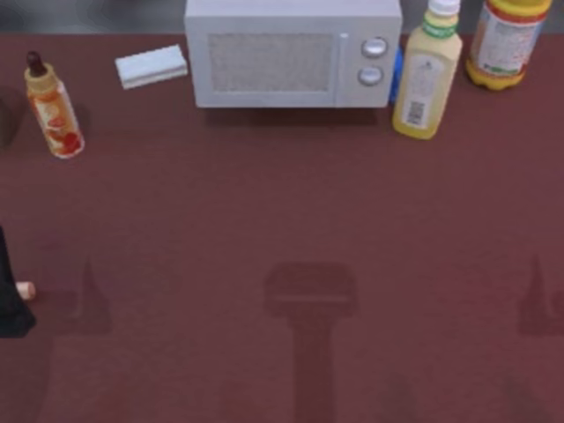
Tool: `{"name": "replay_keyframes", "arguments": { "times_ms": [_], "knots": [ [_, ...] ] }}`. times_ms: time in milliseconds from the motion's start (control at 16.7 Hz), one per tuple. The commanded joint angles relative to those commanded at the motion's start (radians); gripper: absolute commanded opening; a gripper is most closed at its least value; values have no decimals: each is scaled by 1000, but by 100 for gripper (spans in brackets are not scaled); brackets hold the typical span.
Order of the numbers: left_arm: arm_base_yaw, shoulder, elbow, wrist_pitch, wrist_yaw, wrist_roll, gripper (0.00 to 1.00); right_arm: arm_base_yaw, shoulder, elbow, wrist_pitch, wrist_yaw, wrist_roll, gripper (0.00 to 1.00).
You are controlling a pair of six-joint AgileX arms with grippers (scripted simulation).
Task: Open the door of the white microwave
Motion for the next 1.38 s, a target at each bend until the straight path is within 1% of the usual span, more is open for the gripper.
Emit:
{"name": "replay_keyframes", "arguments": {
  "times_ms": [120, 240, 360, 480, 720, 1140, 1380],
  "knots": [
    [0, 0, 0, 0, 0, 0, 100, 0, 0, 0, 0, 0, 0, 100],
    [-17, 31, 29, -6, -15, -6, 100, 0, 0, 0, 0, 0, 0, 100],
    [-55, 104, 96, -18, -48, -20, 100, 0, 0, 0, 0, 0, 0, 100],
    [-109, 221, 199, -33, -97, -43, 100, 0, 0, 0, 0, 0, 0, 100],
    [-254, 574, 485, -61, -227, -116, 100, 0, 0, 0, 0, 0, 0, 100],
    [-539, 1354, 1091, -86, -479, -286, 100, 0, 0, 0, 0, 0, 0, 100],
    [-682, 1737, 1379, -108, -605, -366, 100, 0, 0, 0, 0, 0, 0, 100]
  ]
}}
